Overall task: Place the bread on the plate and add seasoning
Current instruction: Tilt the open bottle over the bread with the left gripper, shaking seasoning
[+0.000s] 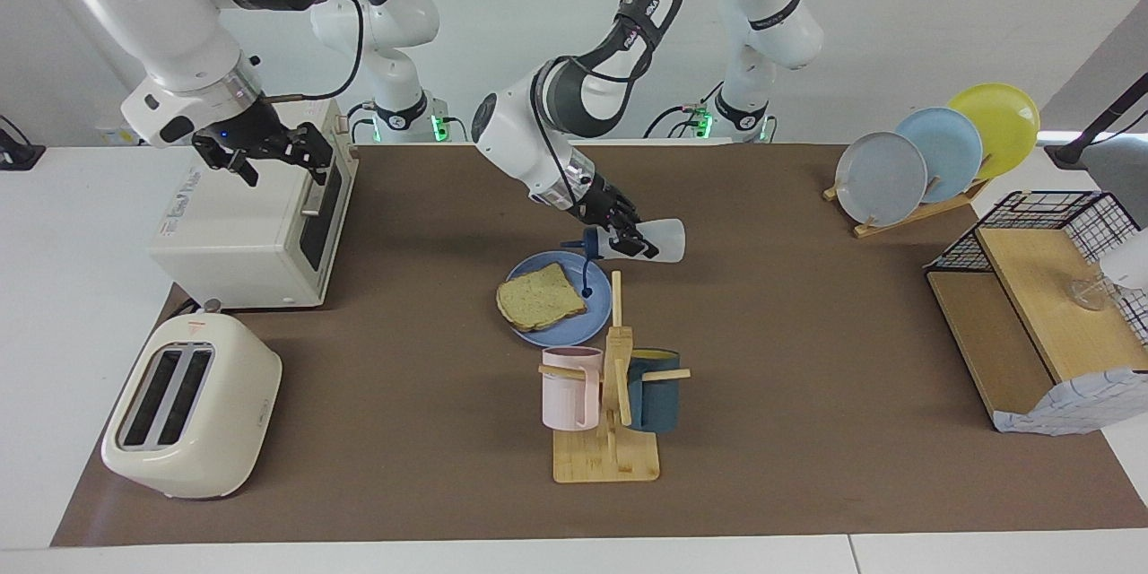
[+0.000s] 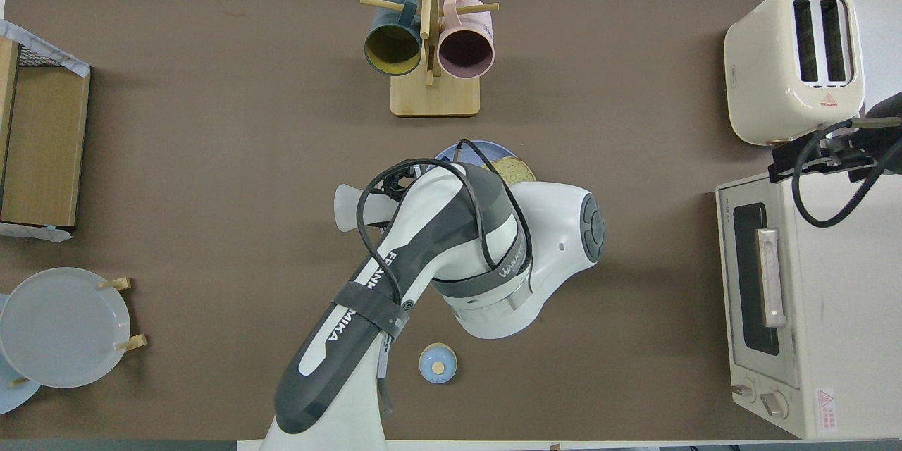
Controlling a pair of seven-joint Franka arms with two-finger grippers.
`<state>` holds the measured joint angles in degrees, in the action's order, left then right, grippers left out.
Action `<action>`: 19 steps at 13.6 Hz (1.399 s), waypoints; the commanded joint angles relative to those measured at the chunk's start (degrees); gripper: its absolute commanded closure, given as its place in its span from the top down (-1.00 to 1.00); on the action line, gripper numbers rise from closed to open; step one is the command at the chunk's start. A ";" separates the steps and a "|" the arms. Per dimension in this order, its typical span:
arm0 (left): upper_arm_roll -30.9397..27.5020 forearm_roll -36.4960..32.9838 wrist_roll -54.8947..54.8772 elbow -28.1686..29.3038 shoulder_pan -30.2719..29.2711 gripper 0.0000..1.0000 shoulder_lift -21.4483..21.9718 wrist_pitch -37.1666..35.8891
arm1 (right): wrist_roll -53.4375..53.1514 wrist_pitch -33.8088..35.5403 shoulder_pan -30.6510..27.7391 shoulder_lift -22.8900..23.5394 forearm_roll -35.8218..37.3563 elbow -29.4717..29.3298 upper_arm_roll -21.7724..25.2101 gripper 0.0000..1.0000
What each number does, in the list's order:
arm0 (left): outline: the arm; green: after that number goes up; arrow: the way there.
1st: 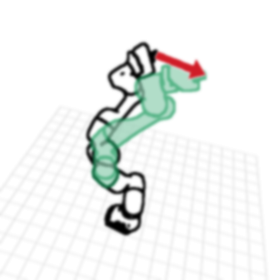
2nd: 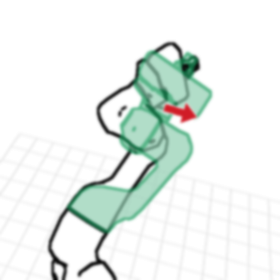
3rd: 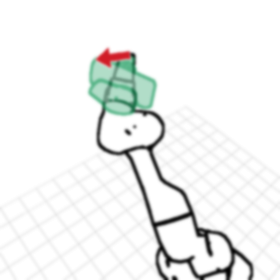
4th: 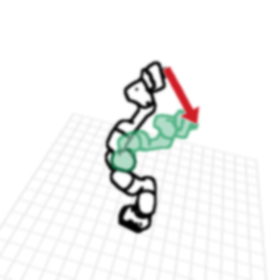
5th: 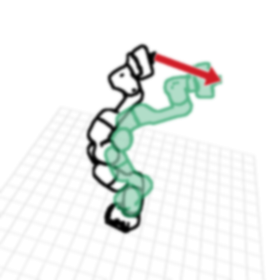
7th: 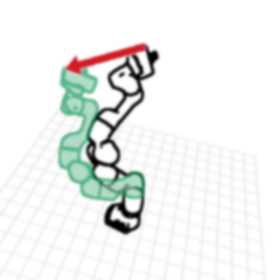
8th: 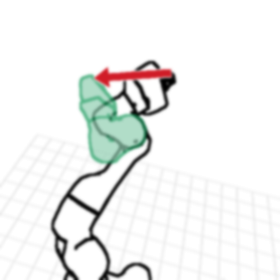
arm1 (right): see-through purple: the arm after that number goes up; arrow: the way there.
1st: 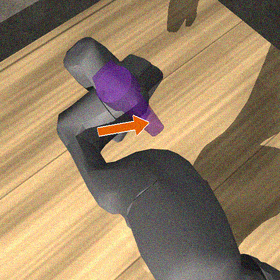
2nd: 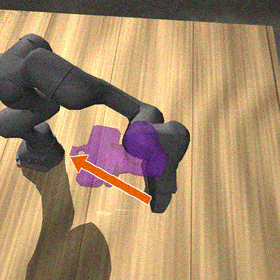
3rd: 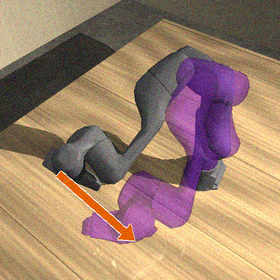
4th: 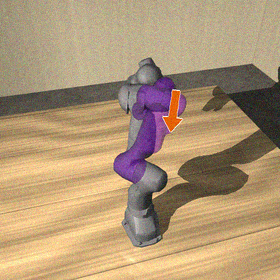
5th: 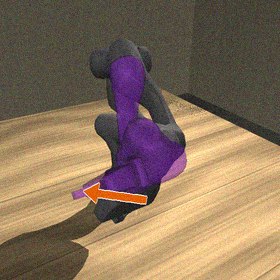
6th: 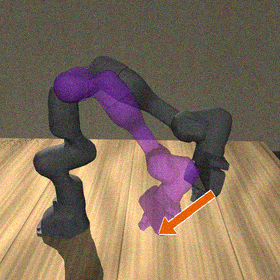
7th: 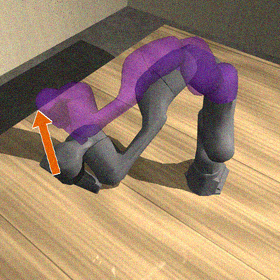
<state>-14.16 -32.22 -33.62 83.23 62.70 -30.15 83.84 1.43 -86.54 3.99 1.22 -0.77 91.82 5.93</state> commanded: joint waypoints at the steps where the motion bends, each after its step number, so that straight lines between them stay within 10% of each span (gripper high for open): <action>1: -1.31 -2.14 0.39 -3.24 1.38 -1.00 -2.01 -3.77 | 2.44 -2.31 -0.74 -1.13 0.51 1.96 -0.04 1.00; 5: -7.44 -4.86 0.13 -25.97 2.77 -1.00 -24.82 -19.47 | 2.35 -2.32 -0.57 -1.40 0.86 1.87 -0.12 1.00; 19: -7.81 -25.78 -7.16 -18.74 5.69 -1.00 -23.90 -7.58 | 2.53 -1.70 -0.65 -1.66 0.86 1.96 -0.21 1.00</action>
<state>-21.09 -55.28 -39.67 60.50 68.45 -55.16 72.71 2.56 -87.75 3.93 0.97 -0.77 92.09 6.29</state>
